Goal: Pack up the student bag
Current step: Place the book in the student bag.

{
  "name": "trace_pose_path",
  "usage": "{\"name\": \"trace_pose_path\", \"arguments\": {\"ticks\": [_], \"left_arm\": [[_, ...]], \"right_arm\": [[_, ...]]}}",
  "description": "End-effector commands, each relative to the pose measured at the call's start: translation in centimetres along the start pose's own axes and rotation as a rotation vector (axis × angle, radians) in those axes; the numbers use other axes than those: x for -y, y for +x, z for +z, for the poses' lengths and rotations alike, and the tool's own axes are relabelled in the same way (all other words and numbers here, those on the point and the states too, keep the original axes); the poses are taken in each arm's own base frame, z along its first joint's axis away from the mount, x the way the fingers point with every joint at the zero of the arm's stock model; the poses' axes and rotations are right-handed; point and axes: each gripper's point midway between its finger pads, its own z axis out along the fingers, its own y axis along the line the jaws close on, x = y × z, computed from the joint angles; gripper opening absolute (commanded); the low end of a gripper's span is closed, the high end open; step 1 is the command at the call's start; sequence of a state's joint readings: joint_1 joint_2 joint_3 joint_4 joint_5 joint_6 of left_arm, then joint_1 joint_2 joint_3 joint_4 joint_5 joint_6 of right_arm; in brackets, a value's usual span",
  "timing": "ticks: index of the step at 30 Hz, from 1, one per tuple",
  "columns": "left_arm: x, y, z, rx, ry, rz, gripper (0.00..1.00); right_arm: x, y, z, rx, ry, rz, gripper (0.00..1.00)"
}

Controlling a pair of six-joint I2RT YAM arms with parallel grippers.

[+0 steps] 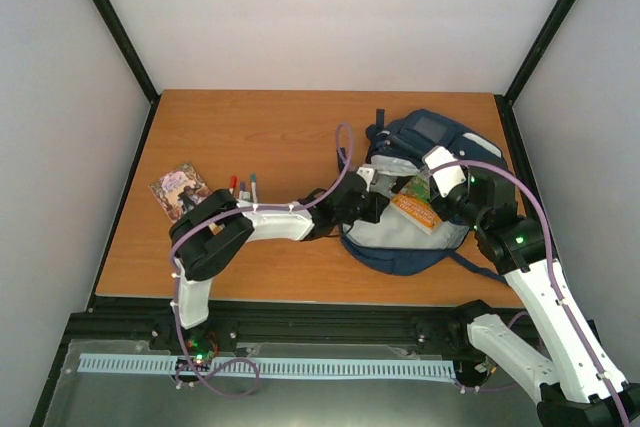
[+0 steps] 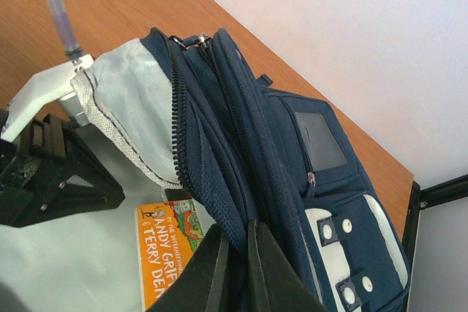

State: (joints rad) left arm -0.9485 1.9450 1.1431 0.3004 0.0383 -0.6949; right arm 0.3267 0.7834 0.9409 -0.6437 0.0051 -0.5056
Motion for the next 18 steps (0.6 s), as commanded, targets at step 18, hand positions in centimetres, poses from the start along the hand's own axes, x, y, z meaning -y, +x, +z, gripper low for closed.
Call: {"name": "trace_pose_path", "arguments": {"ticks": [18], "left_arm": [[6.6, 5.2, 6.7, -0.001, 0.256, -0.011, 0.01]], "right_arm": [[0.8, -3.6, -0.8, 0.123, -0.009, 0.039, 0.03]]}}
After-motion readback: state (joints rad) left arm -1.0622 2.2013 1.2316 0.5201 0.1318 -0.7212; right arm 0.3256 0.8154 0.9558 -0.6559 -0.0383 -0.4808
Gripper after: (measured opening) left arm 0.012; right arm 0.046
